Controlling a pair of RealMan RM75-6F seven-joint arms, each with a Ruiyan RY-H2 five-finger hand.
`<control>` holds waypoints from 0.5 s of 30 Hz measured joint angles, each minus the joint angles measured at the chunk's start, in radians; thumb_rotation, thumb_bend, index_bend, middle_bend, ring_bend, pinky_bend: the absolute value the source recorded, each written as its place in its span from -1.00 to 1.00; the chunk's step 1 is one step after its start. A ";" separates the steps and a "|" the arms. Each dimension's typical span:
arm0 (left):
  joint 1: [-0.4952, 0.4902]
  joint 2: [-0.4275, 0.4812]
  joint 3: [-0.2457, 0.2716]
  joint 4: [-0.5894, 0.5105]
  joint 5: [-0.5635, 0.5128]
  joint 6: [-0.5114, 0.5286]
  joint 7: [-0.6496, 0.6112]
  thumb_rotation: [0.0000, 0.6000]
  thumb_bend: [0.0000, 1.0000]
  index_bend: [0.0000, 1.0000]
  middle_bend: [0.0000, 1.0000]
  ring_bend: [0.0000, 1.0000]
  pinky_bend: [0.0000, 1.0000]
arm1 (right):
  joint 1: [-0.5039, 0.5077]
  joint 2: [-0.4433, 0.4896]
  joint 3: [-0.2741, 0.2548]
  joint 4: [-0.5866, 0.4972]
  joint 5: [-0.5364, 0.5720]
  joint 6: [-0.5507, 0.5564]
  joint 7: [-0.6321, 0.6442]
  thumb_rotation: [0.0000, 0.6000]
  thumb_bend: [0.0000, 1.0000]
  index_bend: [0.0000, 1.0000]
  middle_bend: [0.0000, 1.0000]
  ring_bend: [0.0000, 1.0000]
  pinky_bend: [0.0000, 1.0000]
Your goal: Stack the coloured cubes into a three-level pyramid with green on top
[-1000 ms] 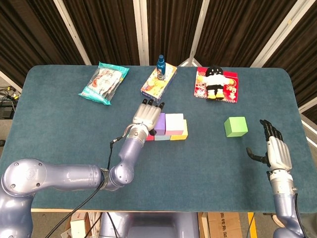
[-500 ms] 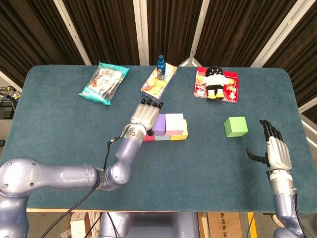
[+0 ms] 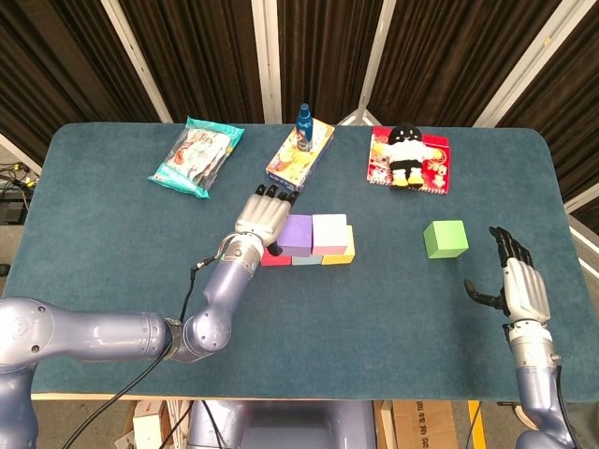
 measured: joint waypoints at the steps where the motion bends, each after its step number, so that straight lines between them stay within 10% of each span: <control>1: 0.001 -0.001 0.000 0.000 0.002 -0.001 -0.004 1.00 -0.50 -1.00 -0.76 -0.93 -0.89 | 0.000 0.001 0.000 -0.001 0.000 0.001 0.000 1.00 -0.31 -1.00 -1.00 -1.00 -1.00; 15: -0.005 -0.030 -0.001 0.010 0.048 -0.017 -0.042 1.00 -0.50 -1.00 -0.77 -0.93 -0.89 | 0.000 0.003 0.002 -0.001 0.003 -0.004 0.005 1.00 -0.31 -1.00 -1.00 -1.00 -1.00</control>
